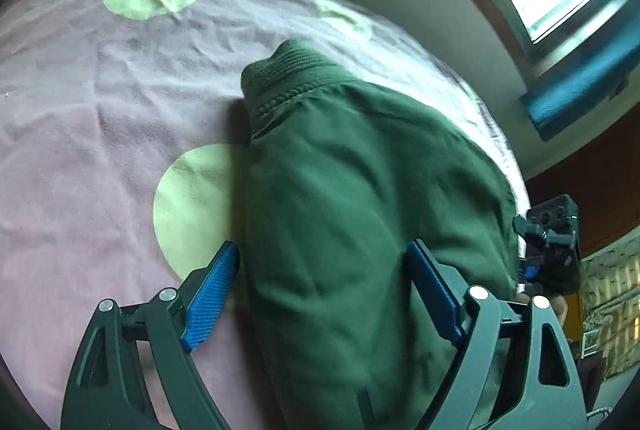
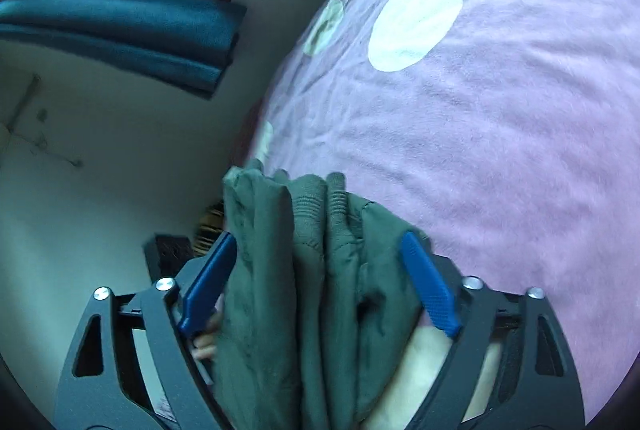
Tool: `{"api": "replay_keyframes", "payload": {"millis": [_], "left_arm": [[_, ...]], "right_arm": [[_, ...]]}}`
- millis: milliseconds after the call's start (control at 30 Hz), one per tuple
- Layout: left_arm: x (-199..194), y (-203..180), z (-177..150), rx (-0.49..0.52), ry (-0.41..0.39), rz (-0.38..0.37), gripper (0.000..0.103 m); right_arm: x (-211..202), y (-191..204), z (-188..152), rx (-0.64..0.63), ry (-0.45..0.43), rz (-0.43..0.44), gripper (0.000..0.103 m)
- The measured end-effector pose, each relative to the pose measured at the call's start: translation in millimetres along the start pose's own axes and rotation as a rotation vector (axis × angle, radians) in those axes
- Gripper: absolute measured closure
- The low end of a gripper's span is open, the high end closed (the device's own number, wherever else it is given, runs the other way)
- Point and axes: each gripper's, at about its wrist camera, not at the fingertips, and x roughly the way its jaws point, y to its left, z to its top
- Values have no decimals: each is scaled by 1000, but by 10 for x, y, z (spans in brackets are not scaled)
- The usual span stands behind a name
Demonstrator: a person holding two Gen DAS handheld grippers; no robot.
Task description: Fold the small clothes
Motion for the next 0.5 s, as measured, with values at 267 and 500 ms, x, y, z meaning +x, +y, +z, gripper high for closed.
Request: {"api": "replay_keyframes", "payload": {"millis": [267, 500], "left_arm": [[99, -34, -15, 28, 20, 60, 18], [87, -48, -14, 57, 4, 64, 18]], "right_arm": [[78, -219, -70, 54, 28, 75, 87], [93, -216, -86, 63, 15, 84, 88]]}}
